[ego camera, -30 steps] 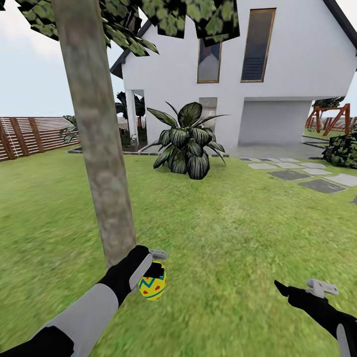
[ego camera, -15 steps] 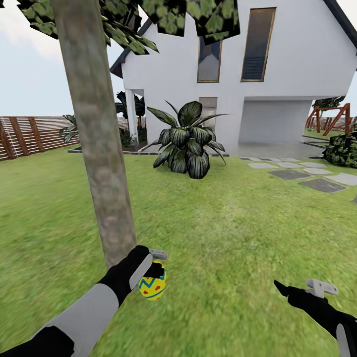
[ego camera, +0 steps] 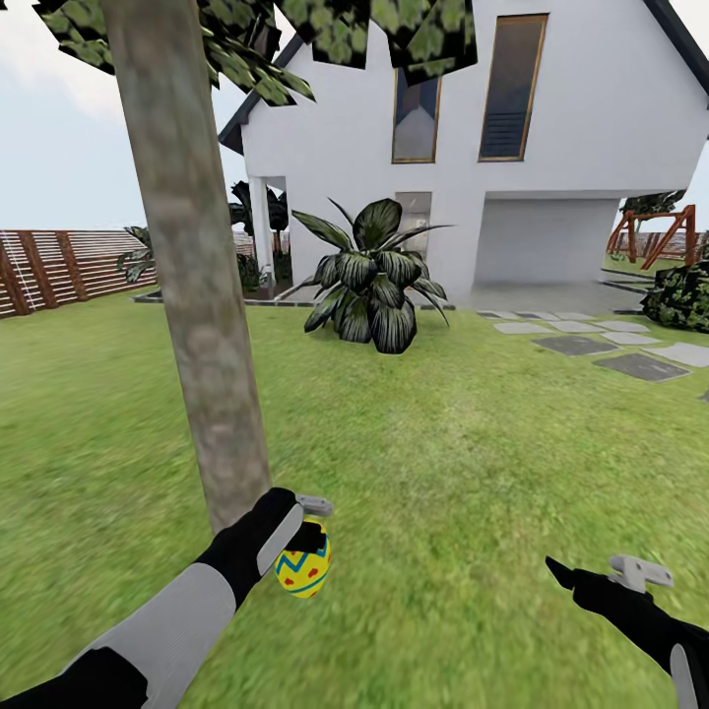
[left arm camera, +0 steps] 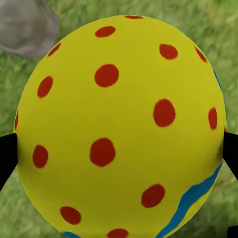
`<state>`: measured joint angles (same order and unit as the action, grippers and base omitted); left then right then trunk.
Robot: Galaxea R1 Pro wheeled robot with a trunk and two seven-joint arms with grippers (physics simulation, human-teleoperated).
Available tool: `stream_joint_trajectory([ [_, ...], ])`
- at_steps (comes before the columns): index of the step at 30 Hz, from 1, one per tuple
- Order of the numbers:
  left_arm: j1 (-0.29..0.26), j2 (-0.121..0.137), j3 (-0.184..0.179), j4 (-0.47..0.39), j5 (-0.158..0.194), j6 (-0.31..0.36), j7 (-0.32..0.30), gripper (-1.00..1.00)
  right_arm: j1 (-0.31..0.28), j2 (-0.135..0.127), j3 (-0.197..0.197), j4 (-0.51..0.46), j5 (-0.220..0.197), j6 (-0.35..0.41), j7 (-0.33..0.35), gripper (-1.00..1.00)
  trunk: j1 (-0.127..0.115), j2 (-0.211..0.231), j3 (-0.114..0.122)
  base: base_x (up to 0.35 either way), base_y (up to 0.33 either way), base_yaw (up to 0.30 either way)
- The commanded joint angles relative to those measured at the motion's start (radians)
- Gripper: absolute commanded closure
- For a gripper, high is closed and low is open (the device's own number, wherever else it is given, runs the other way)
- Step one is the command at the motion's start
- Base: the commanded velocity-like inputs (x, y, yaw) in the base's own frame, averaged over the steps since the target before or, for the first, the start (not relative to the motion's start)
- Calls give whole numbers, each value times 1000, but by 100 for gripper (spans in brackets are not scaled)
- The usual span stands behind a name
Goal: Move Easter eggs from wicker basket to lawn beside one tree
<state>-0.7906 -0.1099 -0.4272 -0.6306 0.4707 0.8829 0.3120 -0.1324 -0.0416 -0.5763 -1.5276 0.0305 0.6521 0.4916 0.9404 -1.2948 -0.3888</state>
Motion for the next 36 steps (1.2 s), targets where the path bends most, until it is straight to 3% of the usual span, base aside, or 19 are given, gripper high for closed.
stream_joint_trajectory([
  [1,-1,1,-4,0,11,2,9,100,-1,0,-2,0,3,5,7,-100,4,-8,-4,0,0,0],
  [36,-1,-1,-4,11,8,18,12,100,-1,0,1,3,3,8,6,-100,138,-253,-114,0,0,0],
])
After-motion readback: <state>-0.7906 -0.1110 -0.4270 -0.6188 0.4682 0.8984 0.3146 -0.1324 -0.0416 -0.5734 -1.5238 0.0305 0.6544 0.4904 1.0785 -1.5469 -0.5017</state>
